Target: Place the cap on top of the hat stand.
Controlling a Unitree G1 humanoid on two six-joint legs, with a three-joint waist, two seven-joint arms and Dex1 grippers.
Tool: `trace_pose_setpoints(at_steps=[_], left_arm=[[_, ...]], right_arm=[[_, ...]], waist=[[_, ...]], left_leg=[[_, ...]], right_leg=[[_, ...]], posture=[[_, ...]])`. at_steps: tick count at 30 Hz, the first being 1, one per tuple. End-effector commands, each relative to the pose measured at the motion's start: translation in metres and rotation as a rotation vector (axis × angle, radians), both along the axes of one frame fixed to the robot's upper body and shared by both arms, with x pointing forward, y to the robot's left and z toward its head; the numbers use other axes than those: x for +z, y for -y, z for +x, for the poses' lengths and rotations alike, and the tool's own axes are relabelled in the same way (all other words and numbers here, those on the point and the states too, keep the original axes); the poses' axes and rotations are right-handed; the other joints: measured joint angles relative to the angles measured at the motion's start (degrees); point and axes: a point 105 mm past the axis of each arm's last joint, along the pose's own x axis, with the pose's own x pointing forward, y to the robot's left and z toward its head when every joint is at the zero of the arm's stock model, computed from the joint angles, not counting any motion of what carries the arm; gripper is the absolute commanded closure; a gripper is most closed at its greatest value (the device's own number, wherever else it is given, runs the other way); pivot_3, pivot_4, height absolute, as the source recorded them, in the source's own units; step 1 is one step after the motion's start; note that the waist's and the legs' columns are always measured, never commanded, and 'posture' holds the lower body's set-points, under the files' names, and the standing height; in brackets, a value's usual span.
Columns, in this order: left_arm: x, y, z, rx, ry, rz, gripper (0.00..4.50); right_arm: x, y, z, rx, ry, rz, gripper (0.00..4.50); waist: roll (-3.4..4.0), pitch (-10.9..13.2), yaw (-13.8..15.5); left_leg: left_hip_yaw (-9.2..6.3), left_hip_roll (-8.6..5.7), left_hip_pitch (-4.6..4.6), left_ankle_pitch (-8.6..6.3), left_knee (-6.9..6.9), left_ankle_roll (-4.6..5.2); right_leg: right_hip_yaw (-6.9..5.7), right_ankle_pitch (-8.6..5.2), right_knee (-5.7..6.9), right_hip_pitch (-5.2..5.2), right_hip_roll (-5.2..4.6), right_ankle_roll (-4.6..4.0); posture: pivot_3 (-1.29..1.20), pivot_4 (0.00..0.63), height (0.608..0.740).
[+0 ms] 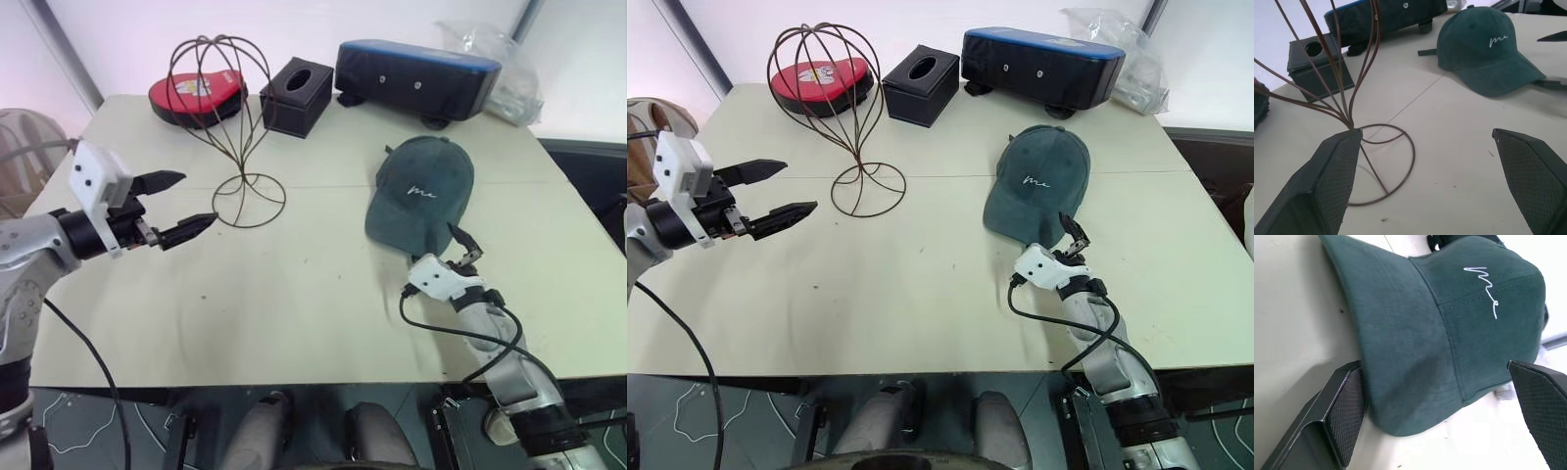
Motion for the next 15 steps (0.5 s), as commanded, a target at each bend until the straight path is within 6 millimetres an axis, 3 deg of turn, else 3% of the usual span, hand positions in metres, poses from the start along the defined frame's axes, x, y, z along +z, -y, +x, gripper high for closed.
trace_pose_setpoints(at_steps=[1,13,15], left_arm=[[0.014,-0.001,-0.006,0.006,0.053,0.006,0.02],[0.012,-0.001,-0.005,0.012,0.055,0.0,0.02],[0.011,-0.001,-0.004,0.01,0.054,-0.002,0.0]], right_arm=[[-0.01,0.016,0.001,-0.066,-0.034,-0.066,0.01],[-0.015,0.015,-0.018,-0.006,-0.059,-0.164,0.01],[-0.015,0.017,-0.022,-0.011,-0.06,-0.164,0.53]], waist=[[0.0,0.0,0.0],[-0.01,0.0,0.3],[-0.01,0.0,0.4]], left_leg=[[0.0,0.0,0.0,0.0,0.0,0.0],[-0.02,-0.02,0.0,-0.02,-0.03,0.03],[-0.03,-0.02,0.0,-0.02,-0.05,0.03]], right_leg=[[0.0,0.0,0.0,0.0,0.0,0.0],[-0.02,0.0,-0.07,0.03,-0.02,0.0],[-0.03,-0.01,-0.09,0.03,-0.02,0.0]], posture=[[0.0,0.15,0.74],[0.0,0.15,0.74],[0.0,0.15,0.74]])
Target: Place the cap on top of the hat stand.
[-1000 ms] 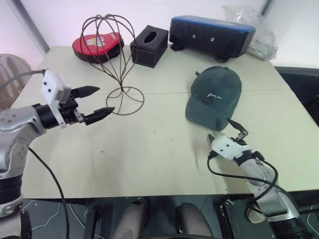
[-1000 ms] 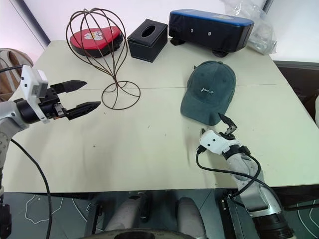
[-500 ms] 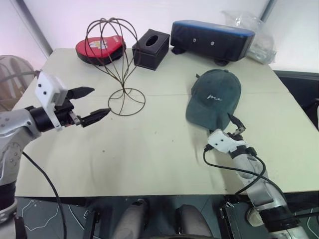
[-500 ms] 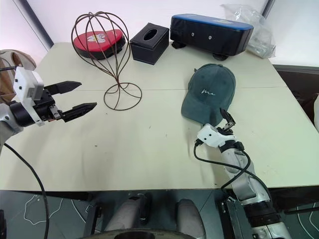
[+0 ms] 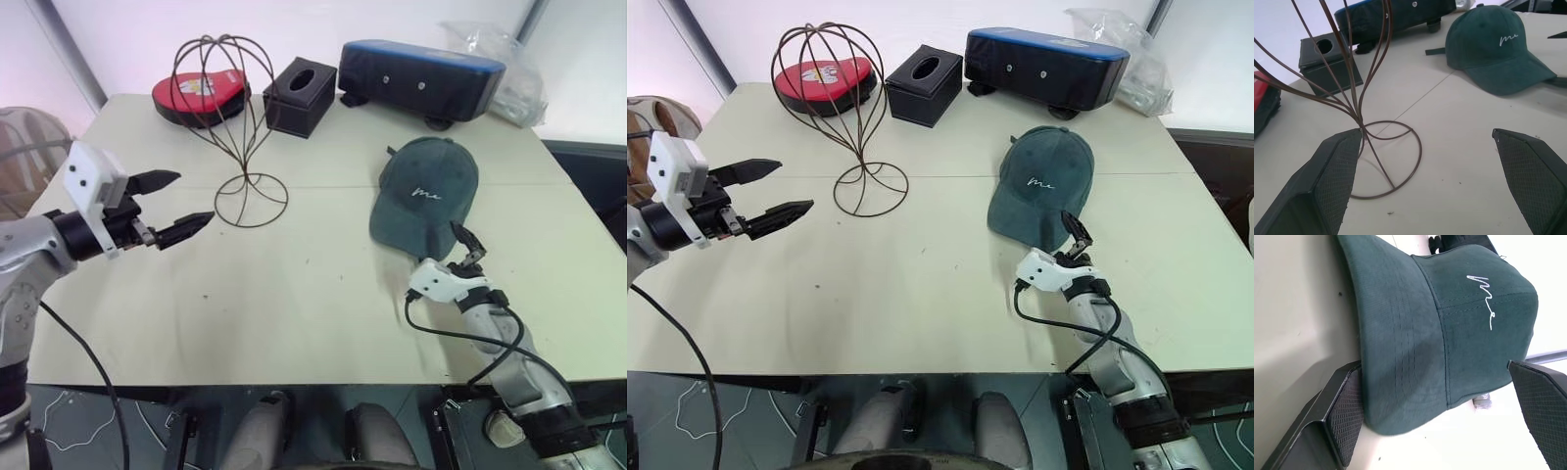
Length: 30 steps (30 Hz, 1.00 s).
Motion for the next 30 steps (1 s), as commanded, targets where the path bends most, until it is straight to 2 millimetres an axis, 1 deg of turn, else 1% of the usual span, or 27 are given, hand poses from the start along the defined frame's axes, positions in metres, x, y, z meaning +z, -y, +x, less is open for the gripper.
trace_pose_setpoints(at_steps=[1,3,4,5,7,8,15,18,19,25,26,30], left_arm=[[0.011,0.003,-0.003,-0.013,0.054,0.0,0.0],[0.01,0.003,-0.002,-0.016,0.053,-0.001,0.0],[0.01,0.004,-0.002,-0.017,0.053,-0.002,0.0],[0.01,0.004,-0.002,-0.018,0.053,-0.002,0.0],[0.01,0.005,-0.001,-0.019,0.054,-0.003,0.0],[0.011,0.005,-0.001,-0.02,0.054,-0.004,0.0],[0.011,0.005,-0.001,-0.019,0.058,-0.005,0.0],[0.011,0.005,-0.001,-0.016,0.06,-0.004,0.0],[0.011,0.005,-0.001,-0.016,0.061,-0.004,0.0],[0.011,0.005,0.0,-0.015,0.064,-0.002,0.0],[0.011,0.005,0.001,-0.016,0.064,-0.002,0.0],[0.011,0.005,0.002,-0.018,0.065,-0.001,0.0]], right_arm=[[-0.011,0.011,-0.01,-0.032,-0.052,-0.032,0.84],[-0.011,0.011,-0.011,-0.033,-0.05,-0.03,1.85],[-0.01,0.011,-0.011,-0.034,-0.047,-0.028,2.28],[-0.01,0.011,-0.011,-0.036,-0.045,-0.026,2.91],[-0.009,0.011,-0.011,-0.04,-0.04,-0.019,3.9],[-0.008,0.011,-0.01,-0.041,-0.038,-0.018,4.48],[-0.003,0.008,-0.008,-0.034,-0.001,-0.01,4.48],[0.004,0.004,-0.007,-0.016,0.041,-0.014,4.48],[0.009,0.003,-0.007,-0.008,0.068,-0.009,4.48],[0.054,-0.009,-0.005,0.051,0.295,0.002,4.48],[0.059,-0.01,-0.005,0.055,0.318,0.007,4.48],[0.066,-0.013,-0.004,0.066,0.352,0.015,4.48]], waist=[[0.0,0.0,0.0],[0.0,0.0,-0.1],[0.0,0.0,-0.2],[0.0,0.0,-0.3],[-0.08,-0.1,-0.3],[-0.12,-0.1,-0.4],[-0.13,-0.1,-0.4],[-0.13,-0.1,-0.4],[-0.13,-0.1,-0.4],[-0.07,0.0,-0.4],[-0.07,0.0,-0.4],[-0.07,0.0,-0.3]], left_leg=[[-0.01,0.0,0.0,0.0,-0.02,0.0],[-0.01,0.0,0.0,0.0,-0.04,0.01],[0.0,0.0,0.0,0.0,-0.04,0.01],[0.0,0.0,0.0,0.0,-0.06,0.01],[-0.01,0.03,0.0,0.0,-0.07,0.0],[-0.01,0.04,0.01,0.0,-0.08,0.0],[-0.01,0.04,0.02,0.0,-0.1,0.0],[-0.01,0.04,0.02,0.0,-0.1,0.0],[-0.01,0.03,0.02,0.0,-0.11,0.0],[0.0,0.03,-0.01,0.0,-0.17,0.0],[0.0,0.03,-0.01,0.0,-0.17,0.0],[0.0,0.03,-0.01,0.0,-0.18,-0.01]], right_leg=[[0.0,0.0,-0.02,0.01,0.0,0.0],[0.0,0.0,-0.04,0.0,0.0,0.0],[0.0,0.0,-0.03,0.0,0.0,0.0],[0.0,0.0,-0.03,-0.01,0.0,0.0],[0.0,0.0,-0.03,-0.01,0.02,0.0],[0.0,0.0,-0.03,-0.01,0.03,0.0],[0.01,0.0,-0.03,-0.02,0.03,-0.01],[0.01,0.0,-0.04,-0.02,0.03,-0.01],[0.02,0.0,-0.03,-0.03,0.03,-0.01],[0.03,-0.01,-0.03,-0.06,0.02,-0.01],[0.04,-0.01,-0.03,-0.07,0.02,-0.01],[0.04,-0.01,-0.04,-0.07,0.02,-0.01]], posture=[[0.0,0.15,0.74],[0.0,0.15,0.74],[0.0,0.15,0.74],[0.0,0.15,0.74],[0.0,0.15,0.74],[0.0,0.15,0.74],[0.0,0.15,0.74],[0.0,0.15,0.74],[0.0,0.15,0.74],[0.0,0.15,0.74],[0.0,0.15,0.74],[0.0,0.15,0.74]])
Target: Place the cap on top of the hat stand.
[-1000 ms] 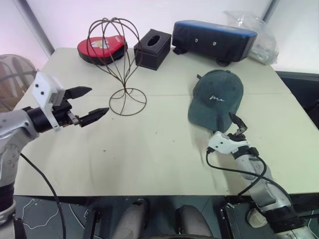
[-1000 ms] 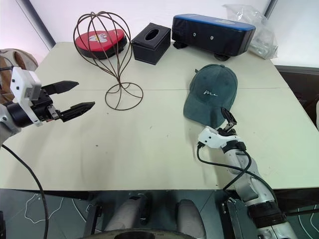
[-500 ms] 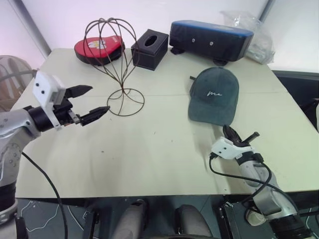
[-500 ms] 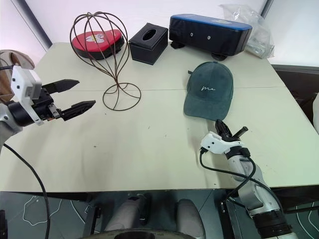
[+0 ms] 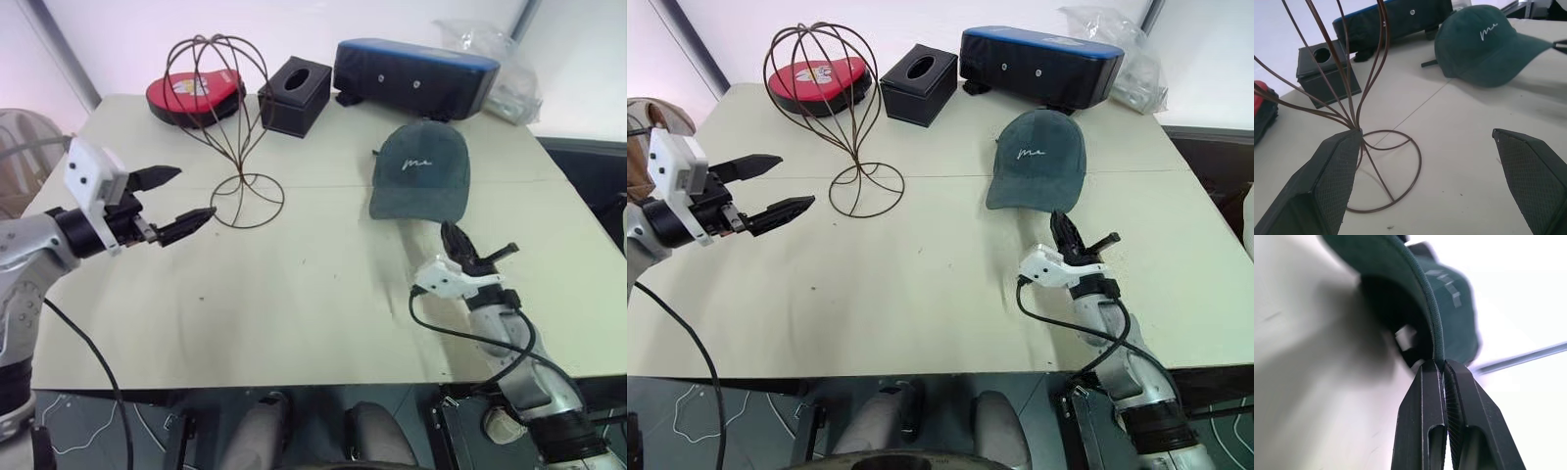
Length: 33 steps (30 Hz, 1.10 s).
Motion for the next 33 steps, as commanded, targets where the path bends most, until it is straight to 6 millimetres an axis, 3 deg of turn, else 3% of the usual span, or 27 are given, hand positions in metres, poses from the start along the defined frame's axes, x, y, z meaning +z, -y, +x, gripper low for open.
trace_pose_setpoints(at_steps=[1,7,22,28,33], left_arm=[[0.008,0.003,0.0,-0.015,0.042,0.012,0.0],[0.008,0.003,0.001,-0.019,0.043,0.014,0.0],[0.005,0.006,0.004,-0.029,0.038,0.009,0.0],[-0.001,0.0,0.01,0.014,0.028,-0.033,0.0],[-0.006,-0.022,0.019,0.129,0.045,-0.067,0.0]], right_arm=[[0.021,-0.005,-0.002,0.021,0.093,0.011,4.48],[0.03,-0.008,-0.002,0.026,0.139,0.004,4.48],[0.077,-0.021,0.005,0.067,0.287,0.014,4.48],[0.119,-0.041,0.007,0.159,0.382,0.045,4.48],[0.155,-0.062,0.007,0.259,0.44,0.077,4.48]], waist=[[0.0,0.0,0.1],[0.01,0.0,0.0],[0.04,0.0,0.0],[0.1,0.1,-0.2],[0.13,0.1,-0.3]], left_leg=[[0.0,0.0,0.0,0.0,0.0,0.0],[0.0,-0.01,0.0,0.0,-0.01,0.0],[0.0,-0.01,-0.02,0.01,-0.03,-0.01],[0.0,-0.01,-0.03,0.02,-0.04,-0.02],[0.0,0.01,-0.18,0.08,-0.09,-0.11]], right_leg=[[0.0,0.0,0.0,0.0,0.0,0.0],[0.0,0.0,-0.02,0.0,0.0,0.0],[0.01,0.0,-0.02,-0.02,0.0,0.0],[0.01,0.0,-0.02,-0.03,0.0,0.0],[0.02,0.0,-0.01,-0.05,0.02,0.0]], posture=[[0.0,0.15,0.74],[0.0,0.15,0.74],[0.0,0.15,0.74],[0.0,0.15,0.74],[0.0,0.15,0.74]])
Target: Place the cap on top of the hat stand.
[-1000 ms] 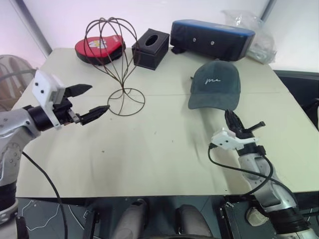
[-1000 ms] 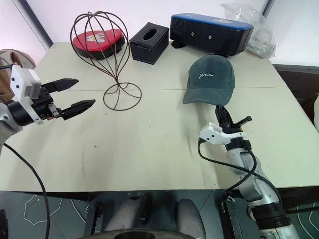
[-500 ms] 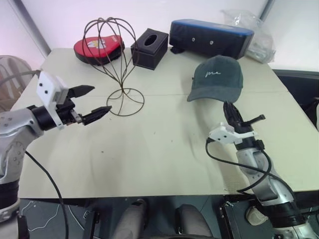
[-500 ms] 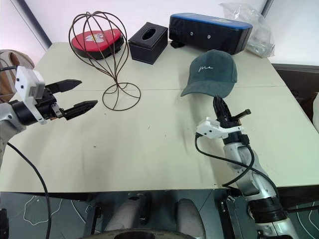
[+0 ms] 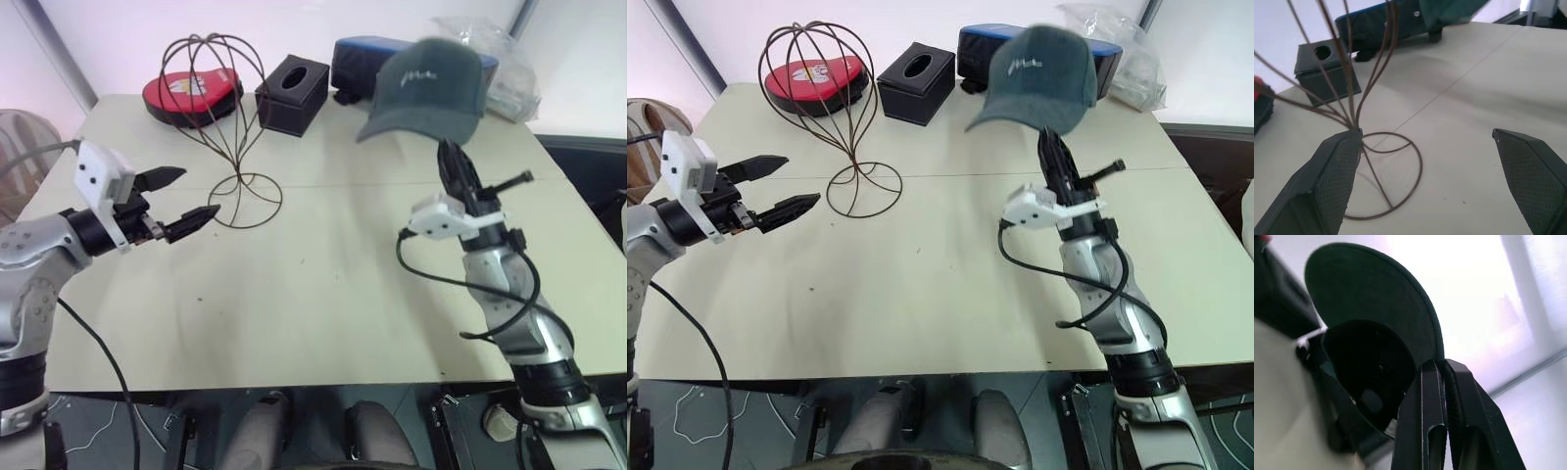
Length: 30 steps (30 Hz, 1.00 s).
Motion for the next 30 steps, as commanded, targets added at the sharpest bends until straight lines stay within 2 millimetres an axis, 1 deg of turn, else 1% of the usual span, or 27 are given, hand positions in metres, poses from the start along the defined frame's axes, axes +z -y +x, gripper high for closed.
trace_pose_setpoints(at_steps=[1,4,10,12,17,23,26,30], left_arm=[[0.006,-0.021,0.003,0.098,0.056,-0.014,0.0],[-0.002,-0.043,0.006,0.189,0.051,-0.024,0.0],[-0.016,-0.067,0.016,0.316,0.06,-0.064,0.0],[-0.022,-0.071,0.02,0.341,0.058,-0.072,0.0],[-0.036,-0.075,0.027,0.376,0.049,-0.084,0.0],[-0.048,-0.091,0.031,0.472,0.06,-0.104,0.0],[-0.054,-0.098,0.028,0.496,0.057,-0.104,0.0],[-0.059,-0.106,0.025,0.538,0.066,-0.101,0.0]], right_arm=[[0.035,-0.014,-0.009,0.08,0.09,0.032,4.48],[0.056,-0.028,-0.007,0.142,0.122,0.056,4.48],[0.08,-0.052,-0.003,0.234,0.156,0.107,4.48],[0.086,-0.059,-0.002,0.264,0.167,0.123,4.48],[0.096,-0.08,0.002,0.331,0.17,0.146,4.48],[0.101,-0.113,0.004,0.43,0.183,0.141,4.48],[0.107,-0.134,0.002,0.492,0.205,0.13,4.48],[0.114,-0.159,-0.007,0.579,0.252,0.104,4.48]], waist=[[0.0,0.0,0.0],[0.02,0.0,-0.2],[0.01,0.0,0.2],[0.01,0.0,0.2],[0.01,0.0,-0.1],[0.01,0.0,-0.3],[0.01,0.0,-1.0],[0.01,0.0,-1.5]], left_leg=[[0.0,0.0,-0.02,0.04,0.0,-0.07],[0.0,-0.01,-0.04,0.05,-0.01,-0.08],[-0.01,-0.02,-0.09,0.06,-0.03,-0.1],[-0.01,-0.02,-0.1,0.07,-0.02,-0.11],[-0.01,-0.02,-0.14,0.13,-0.04,-0.22],[0.01,-0.02,-0.14,0.17,-0.06,-0.28],[0.01,-0.02,-0.17,0.2,-0.11,-0.33],[0.0,-0.02,-0.17,0.24,-0.21,-0.39]], right_leg=[[0.0,0.0,0.0,-0.03,0.0,0.0],[0.01,0.0,0.0,-0.05,0.0,0.0],[0.0,0.0,0.01,-0.31,-0.02,0.0],[-0.01,0.01,0.01,-0.32,-0.02,0.01],[0.0,0.01,0.06,-0.44,-0.01,0.01],[0.03,0.02,0.11,-0.51,-0.01,0.01],[0.05,0.02,0.15,-0.58,0.0,0.01],[0.05,0.02,0.16,-0.62,0.0,0.01]], posture=[[0.0,0.15,0.74],[0.0,0.15,0.74],[0.0,0.15,0.74],[0.0,0.15,0.74],[0.0,0.15,0.74],[0.0,0.15,0.74],[0.0,0.15,0.74],[0.0,0.15,0.74]])
